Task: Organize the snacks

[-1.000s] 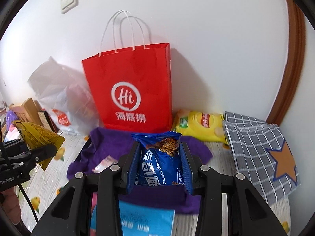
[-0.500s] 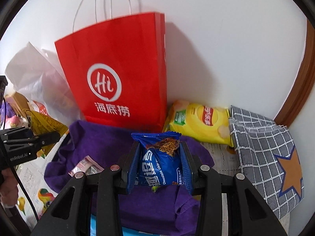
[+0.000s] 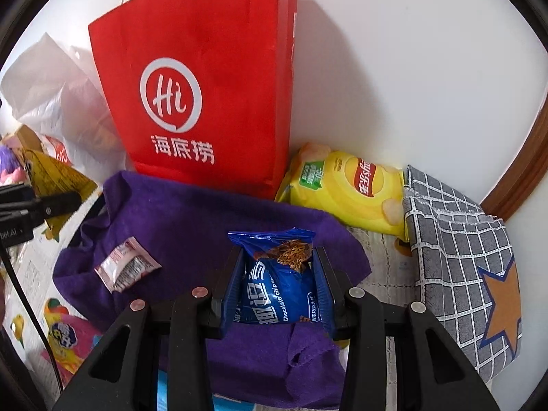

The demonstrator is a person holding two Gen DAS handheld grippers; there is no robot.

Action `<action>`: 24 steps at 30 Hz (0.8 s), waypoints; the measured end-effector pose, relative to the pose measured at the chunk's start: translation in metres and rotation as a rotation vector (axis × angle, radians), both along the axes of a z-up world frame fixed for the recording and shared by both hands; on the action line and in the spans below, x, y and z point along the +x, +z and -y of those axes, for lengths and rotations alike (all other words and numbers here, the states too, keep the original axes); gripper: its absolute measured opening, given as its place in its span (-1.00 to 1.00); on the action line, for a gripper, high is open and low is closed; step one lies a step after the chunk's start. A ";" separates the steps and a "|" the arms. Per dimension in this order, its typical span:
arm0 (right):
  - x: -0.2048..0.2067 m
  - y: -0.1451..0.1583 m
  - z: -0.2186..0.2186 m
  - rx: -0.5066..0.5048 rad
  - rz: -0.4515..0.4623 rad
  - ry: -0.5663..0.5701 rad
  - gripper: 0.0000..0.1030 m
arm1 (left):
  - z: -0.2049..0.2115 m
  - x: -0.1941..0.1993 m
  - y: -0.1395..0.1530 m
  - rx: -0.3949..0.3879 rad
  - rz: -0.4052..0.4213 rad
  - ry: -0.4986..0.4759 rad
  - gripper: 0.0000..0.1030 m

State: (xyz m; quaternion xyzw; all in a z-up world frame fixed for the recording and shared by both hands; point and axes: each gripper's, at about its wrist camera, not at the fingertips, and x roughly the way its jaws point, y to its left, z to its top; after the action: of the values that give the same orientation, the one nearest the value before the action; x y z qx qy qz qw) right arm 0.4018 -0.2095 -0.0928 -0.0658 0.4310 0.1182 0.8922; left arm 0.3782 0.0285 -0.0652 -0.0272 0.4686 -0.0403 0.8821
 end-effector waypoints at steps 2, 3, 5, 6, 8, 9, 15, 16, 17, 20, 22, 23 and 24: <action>0.003 -0.003 0.003 -0.009 -0.012 -0.009 -0.23 | 0.000 0.001 -0.001 -0.001 -0.004 0.003 -0.25; 0.004 -0.005 0.004 -0.007 -0.022 -0.014 -0.23 | -0.001 0.000 -0.001 -0.002 -0.005 0.003 -0.25; 0.007 -0.007 0.006 -0.001 -0.037 -0.020 -0.23 | -0.002 0.001 -0.001 -0.004 -0.006 0.006 -0.25; 0.008 -0.007 0.006 -0.011 -0.033 -0.026 -0.23 | -0.002 0.001 -0.002 -0.005 -0.007 0.009 -0.25; 0.008 -0.006 0.006 -0.026 -0.026 -0.039 -0.23 | -0.003 0.001 -0.001 -0.005 -0.006 0.013 -0.25; 0.008 -0.006 0.006 -0.020 -0.029 -0.034 -0.23 | -0.004 0.001 -0.001 -0.006 -0.005 0.015 -0.25; 0.007 -0.002 0.008 -0.022 -0.027 -0.028 -0.23 | -0.006 0.000 -0.001 -0.004 -0.003 0.023 -0.25; 0.008 -0.002 0.008 -0.023 -0.029 -0.030 -0.23 | -0.006 0.000 -0.001 -0.005 -0.003 0.025 -0.25; 0.009 -0.002 0.008 -0.022 -0.034 -0.034 -0.23 | -0.006 0.000 -0.001 -0.005 -0.003 0.025 -0.25; 0.013 -0.007 0.008 -0.004 -0.070 -0.039 -0.23 | -0.007 0.002 -0.003 -0.002 -0.009 0.028 -0.25; 0.014 -0.011 0.006 -0.011 -0.084 -0.033 -0.23 | -0.007 0.002 -0.004 -0.001 -0.013 0.029 -0.25; 0.015 -0.013 0.004 -0.014 -0.091 -0.029 -0.23 | -0.007 0.003 -0.004 0.000 -0.013 0.029 -0.25; 0.014 -0.015 0.002 -0.013 -0.098 -0.022 -0.23 | -0.007 0.003 -0.005 0.001 -0.014 0.029 -0.25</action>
State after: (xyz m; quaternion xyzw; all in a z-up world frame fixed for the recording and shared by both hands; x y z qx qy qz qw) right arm 0.4161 -0.2119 -0.1077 -0.0611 0.4755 0.1084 0.8709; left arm 0.3809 0.0357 -0.0698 -0.0339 0.4744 -0.0270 0.8793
